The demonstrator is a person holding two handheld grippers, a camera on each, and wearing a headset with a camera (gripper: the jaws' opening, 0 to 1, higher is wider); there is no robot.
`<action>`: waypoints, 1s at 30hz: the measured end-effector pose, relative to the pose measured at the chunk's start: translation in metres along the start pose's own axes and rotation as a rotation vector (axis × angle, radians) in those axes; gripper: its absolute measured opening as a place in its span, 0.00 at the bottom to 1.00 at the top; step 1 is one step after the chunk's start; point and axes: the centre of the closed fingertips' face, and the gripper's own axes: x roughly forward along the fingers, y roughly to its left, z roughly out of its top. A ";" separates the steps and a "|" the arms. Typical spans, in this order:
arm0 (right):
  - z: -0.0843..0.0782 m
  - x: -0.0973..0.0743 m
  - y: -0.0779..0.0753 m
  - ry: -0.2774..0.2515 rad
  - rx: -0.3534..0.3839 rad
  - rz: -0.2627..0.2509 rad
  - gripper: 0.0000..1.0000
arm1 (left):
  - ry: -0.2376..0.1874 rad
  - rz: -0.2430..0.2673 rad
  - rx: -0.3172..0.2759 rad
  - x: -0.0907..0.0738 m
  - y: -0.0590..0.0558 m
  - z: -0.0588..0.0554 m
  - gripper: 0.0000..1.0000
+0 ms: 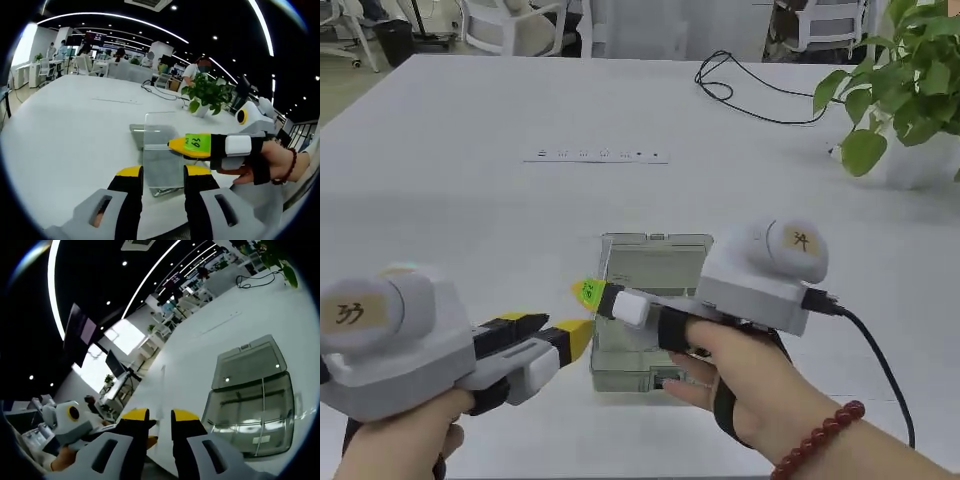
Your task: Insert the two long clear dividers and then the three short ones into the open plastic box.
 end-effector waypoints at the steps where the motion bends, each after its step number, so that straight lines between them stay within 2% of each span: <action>1: 0.000 0.000 0.000 -0.003 0.005 0.000 0.17 | -0.004 -0.004 -0.008 0.000 -0.002 0.000 0.30; 8: 0.000 0.001 0.000 -0.009 0.047 -0.009 0.08 | -0.003 -0.009 -0.010 -0.001 -0.009 -0.002 0.30; 13: -0.002 0.001 -0.003 -0.022 0.094 -0.043 0.08 | 0.003 0.003 -0.017 -0.001 -0.008 -0.004 0.30; 22: -0.002 0.001 -0.002 -0.010 0.116 -0.034 0.07 | 0.007 -0.006 -0.042 -0.001 -0.010 -0.004 0.31; 26: -0.002 0.001 -0.003 0.005 0.099 -0.042 0.06 | 0.026 -0.020 0.007 -0.002 -0.013 -0.005 0.30; 28: 0.001 -0.001 -0.008 0.015 0.087 -0.084 0.06 | 0.057 -0.008 0.084 -0.002 -0.012 -0.008 0.37; 30: 0.003 -0.003 -0.013 0.023 0.072 -0.112 0.06 | 0.069 -0.007 0.128 -0.002 -0.012 -0.010 0.40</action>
